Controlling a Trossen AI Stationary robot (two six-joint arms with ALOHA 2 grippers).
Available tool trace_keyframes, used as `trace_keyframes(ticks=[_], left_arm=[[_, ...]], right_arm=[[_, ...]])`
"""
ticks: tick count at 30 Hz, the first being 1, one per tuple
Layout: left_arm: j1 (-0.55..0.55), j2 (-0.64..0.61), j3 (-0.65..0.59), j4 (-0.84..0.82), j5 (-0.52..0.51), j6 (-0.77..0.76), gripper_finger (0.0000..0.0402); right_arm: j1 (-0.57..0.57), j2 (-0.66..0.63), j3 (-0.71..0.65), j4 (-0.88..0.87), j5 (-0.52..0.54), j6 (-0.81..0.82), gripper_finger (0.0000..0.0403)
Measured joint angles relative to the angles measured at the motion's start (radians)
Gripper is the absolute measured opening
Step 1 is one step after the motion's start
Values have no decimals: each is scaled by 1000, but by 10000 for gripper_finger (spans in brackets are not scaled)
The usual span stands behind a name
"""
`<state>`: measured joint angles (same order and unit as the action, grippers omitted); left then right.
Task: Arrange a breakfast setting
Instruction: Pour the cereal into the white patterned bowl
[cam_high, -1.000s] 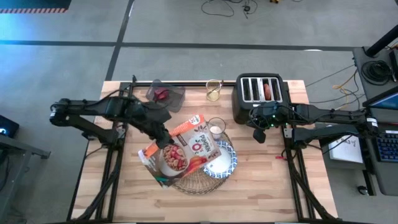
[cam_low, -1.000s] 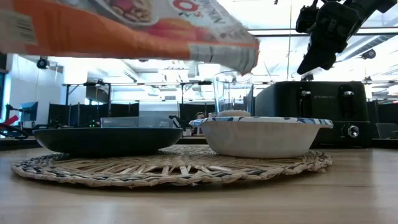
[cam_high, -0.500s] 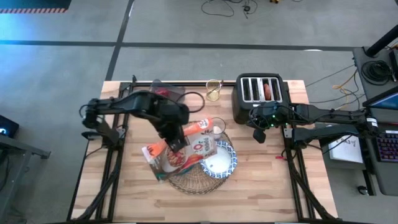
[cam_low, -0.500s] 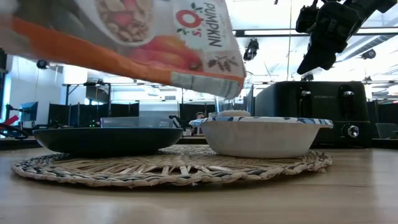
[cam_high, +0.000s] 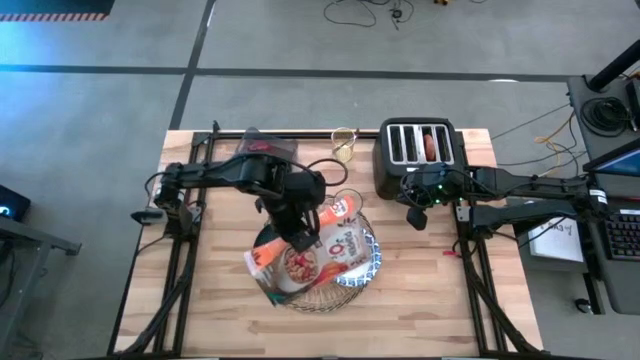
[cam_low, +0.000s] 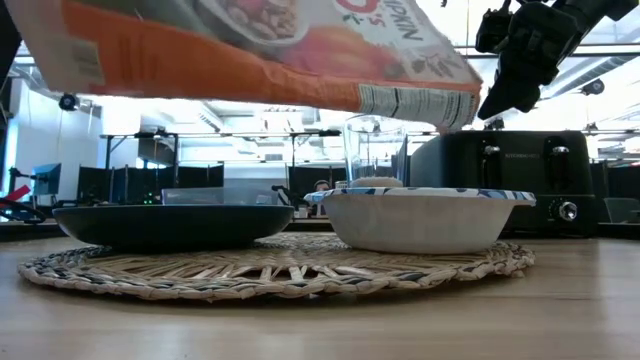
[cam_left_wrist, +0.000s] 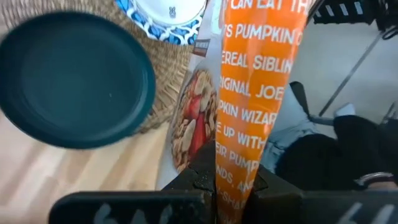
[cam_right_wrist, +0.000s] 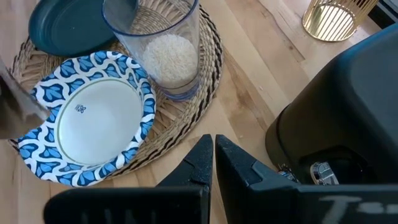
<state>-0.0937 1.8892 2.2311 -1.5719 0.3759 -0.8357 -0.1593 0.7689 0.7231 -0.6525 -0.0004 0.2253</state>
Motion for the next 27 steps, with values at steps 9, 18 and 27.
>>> trace_keyframes(ticks=[9, 18, 27], left_arm=[[8, 1, -1, 0, 39, -235, 0], [28, 10, -1, 0, 148, -442, 0], [58, 77, 11, 4, 373, -586, 0]], right_arm=[[0, 0, 0, 0, 0, 0, 9], [0, 0, 0, 0, 0, 0, 9], [0, 0, 0, 0, 0, 0, 9]])
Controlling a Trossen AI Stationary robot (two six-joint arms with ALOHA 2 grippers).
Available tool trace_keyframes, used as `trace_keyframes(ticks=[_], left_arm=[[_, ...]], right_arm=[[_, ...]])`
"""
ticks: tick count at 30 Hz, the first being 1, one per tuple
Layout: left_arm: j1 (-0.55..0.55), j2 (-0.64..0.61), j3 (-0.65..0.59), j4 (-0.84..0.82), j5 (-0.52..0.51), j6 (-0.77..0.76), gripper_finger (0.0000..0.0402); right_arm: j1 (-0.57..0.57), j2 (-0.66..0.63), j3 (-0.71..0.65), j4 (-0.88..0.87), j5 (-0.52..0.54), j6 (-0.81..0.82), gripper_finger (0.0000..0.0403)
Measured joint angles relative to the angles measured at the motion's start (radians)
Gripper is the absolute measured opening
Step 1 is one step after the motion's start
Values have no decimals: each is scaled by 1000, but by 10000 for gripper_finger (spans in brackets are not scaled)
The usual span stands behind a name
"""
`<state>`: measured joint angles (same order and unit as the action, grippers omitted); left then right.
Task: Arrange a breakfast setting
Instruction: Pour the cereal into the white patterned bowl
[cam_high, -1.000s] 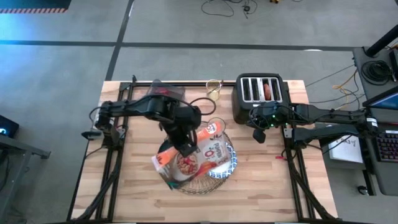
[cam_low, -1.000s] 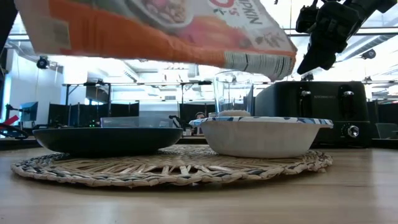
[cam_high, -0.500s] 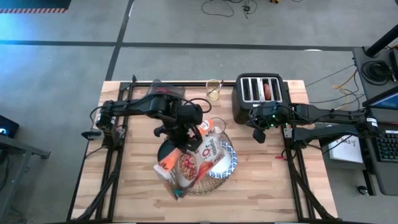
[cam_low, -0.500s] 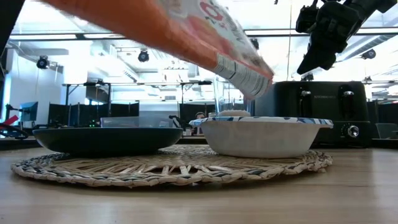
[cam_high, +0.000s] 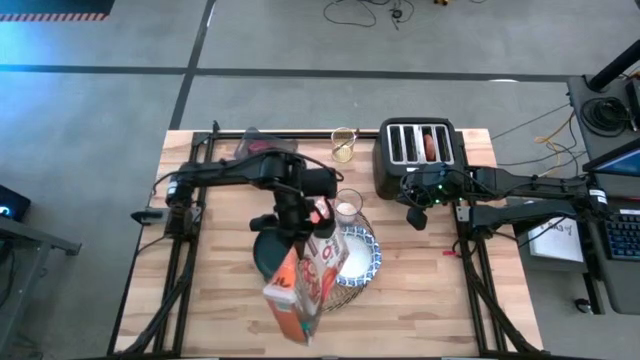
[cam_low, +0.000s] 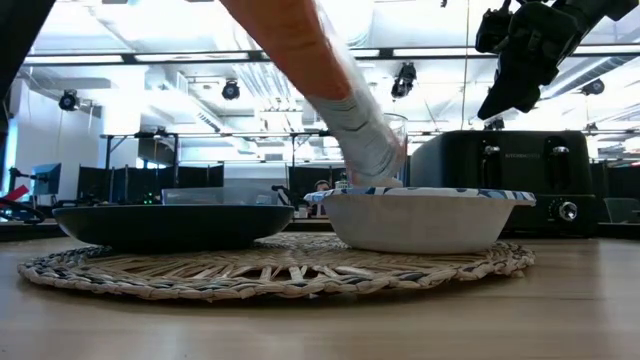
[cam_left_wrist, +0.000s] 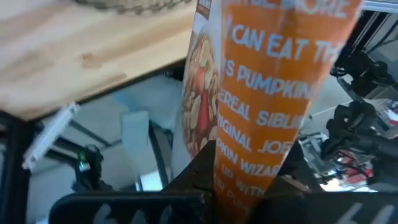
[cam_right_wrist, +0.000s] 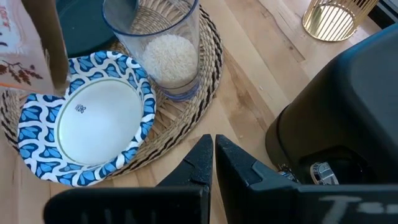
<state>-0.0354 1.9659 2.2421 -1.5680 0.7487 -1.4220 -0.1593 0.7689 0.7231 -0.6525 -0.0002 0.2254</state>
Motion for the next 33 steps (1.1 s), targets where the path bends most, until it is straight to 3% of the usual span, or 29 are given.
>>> trace_keyframes(ticks=[6, 16, 22, 33], left_arm=[[27, 72, 113, -2, 77, -41, 0], [52, 84, 95, 24, 201, -117, 0], [51, 119, 100, 57, 379, -116, 0], [55, 124, 100, 48, 313, -106, 0]], right_arm=[[0, 0, 0, 0, 0, 0, 9], [0, 0, 0, 1, 0, 0, 9], [0, 0, 0, 2, 0, 0, 9], [0, 0, 0, 2, 0, 0, 9]])
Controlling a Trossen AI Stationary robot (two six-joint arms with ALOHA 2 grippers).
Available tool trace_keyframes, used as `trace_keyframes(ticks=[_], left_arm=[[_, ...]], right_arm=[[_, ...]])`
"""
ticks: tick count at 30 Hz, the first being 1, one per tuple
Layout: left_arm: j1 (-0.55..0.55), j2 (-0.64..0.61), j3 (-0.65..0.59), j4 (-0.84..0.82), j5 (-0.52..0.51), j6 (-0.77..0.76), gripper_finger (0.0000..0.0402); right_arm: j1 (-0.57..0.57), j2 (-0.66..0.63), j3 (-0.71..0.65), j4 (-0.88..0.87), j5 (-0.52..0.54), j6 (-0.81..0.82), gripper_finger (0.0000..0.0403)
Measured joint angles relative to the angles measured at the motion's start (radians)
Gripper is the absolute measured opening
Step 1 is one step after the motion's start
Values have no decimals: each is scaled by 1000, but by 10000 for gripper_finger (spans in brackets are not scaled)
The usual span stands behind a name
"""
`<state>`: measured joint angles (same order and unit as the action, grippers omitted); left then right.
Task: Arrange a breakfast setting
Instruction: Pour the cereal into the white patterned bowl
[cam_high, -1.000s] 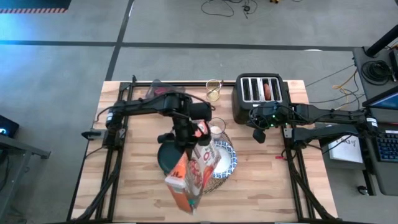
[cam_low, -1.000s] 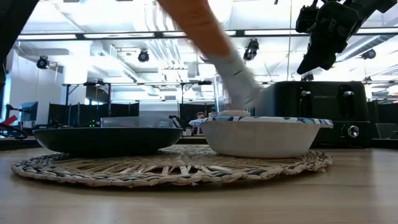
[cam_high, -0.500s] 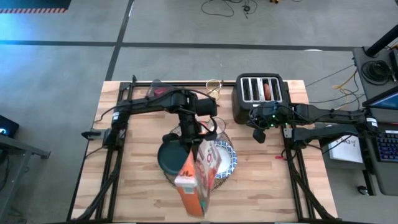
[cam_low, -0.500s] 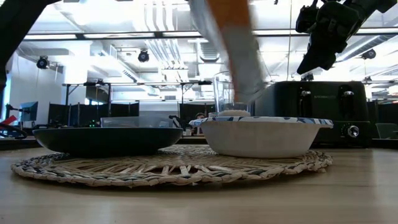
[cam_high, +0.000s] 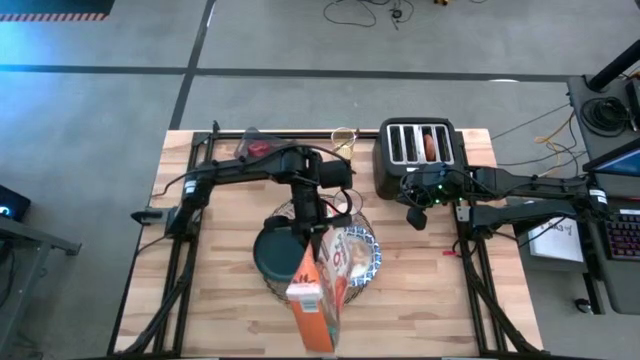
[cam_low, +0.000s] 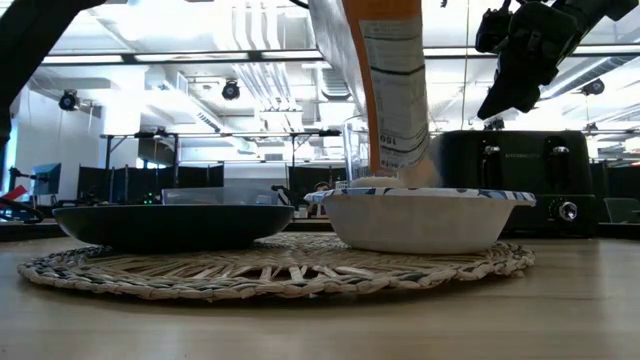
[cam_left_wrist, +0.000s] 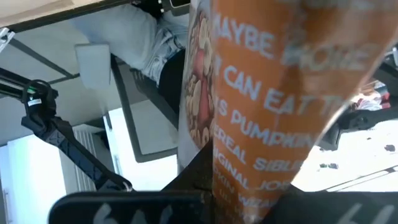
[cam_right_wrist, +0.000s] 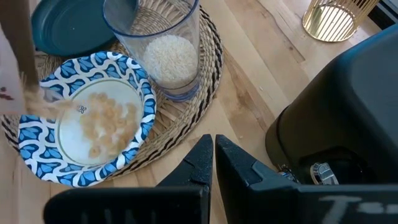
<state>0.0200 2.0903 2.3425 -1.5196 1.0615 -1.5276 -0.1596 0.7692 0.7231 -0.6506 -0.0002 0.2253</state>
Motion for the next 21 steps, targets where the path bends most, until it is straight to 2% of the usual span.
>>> trace_keyframes(ticks=[14, 21], left_arm=[[0, -1, 0, -52, -54, 91, 0], [2, -2, 0, -52, -57, 88, 0]], right_arm=[[0, 0, 0, 0, 0, 0, 9], [0, 0, 0, 0, 0, 0, 9]])
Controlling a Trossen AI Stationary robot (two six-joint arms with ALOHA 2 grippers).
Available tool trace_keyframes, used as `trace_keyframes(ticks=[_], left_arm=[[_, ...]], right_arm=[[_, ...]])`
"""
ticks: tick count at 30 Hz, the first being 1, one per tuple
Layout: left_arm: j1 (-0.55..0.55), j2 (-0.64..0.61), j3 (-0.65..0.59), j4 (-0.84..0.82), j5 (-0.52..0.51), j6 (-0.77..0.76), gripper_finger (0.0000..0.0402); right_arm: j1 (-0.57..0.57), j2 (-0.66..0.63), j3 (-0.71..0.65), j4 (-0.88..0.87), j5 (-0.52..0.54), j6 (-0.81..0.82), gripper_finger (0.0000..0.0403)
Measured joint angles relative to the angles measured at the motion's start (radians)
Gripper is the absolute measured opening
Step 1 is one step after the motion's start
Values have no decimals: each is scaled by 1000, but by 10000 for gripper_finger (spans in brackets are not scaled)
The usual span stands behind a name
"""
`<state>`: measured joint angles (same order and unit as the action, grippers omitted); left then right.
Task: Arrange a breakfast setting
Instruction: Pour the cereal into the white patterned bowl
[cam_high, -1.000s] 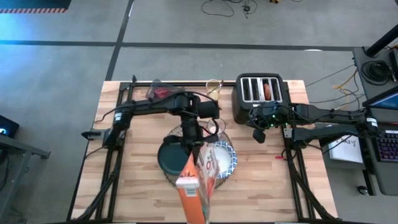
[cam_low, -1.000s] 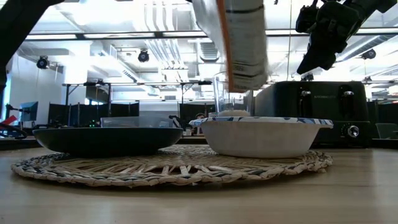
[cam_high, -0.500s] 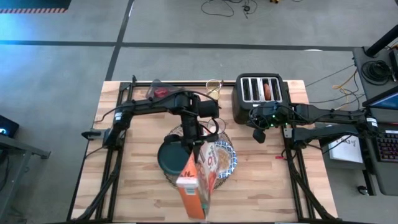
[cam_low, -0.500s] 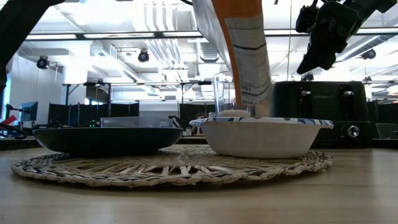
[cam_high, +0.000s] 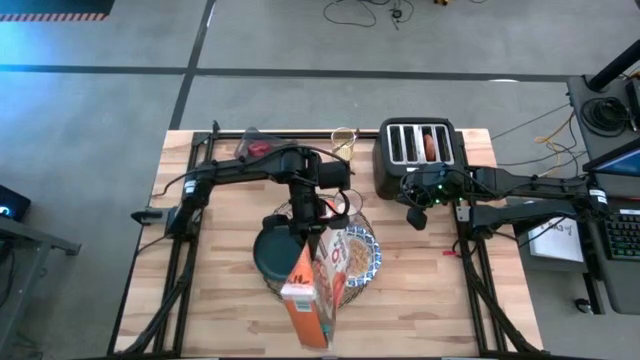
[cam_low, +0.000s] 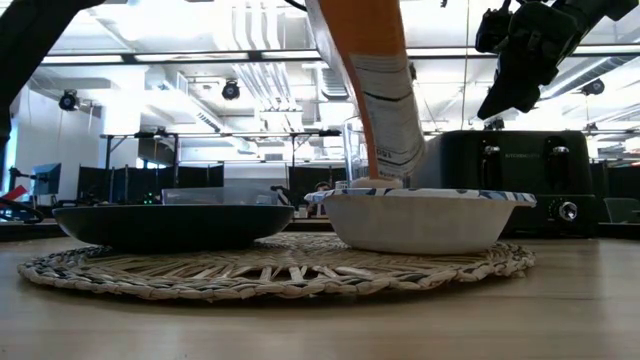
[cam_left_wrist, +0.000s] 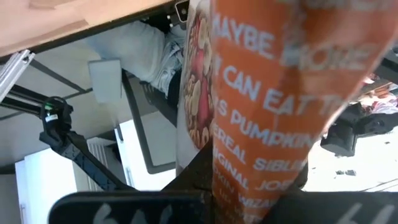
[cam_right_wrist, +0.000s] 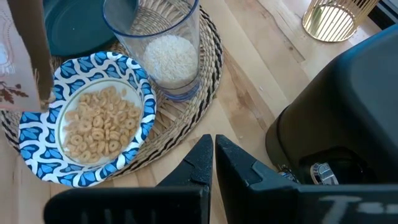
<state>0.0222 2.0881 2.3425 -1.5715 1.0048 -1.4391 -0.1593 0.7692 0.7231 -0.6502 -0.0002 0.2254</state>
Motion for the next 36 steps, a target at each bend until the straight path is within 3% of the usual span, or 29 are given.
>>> trace_keyframes(ticks=[13, 18, 36], left_arm=[[-1, 3, 0, 0, 23, -10, 0], [18, 4, -2, 0, -43, -3, 0], [23, 15, -7, 1, 16, -13, 0]], right_arm=[[0, 0, 0, 1, 0, 0, 9], [0, 0, 0, 1, 0, 0, 9], [0, 0, 0, 2, 0, 0, 9]])
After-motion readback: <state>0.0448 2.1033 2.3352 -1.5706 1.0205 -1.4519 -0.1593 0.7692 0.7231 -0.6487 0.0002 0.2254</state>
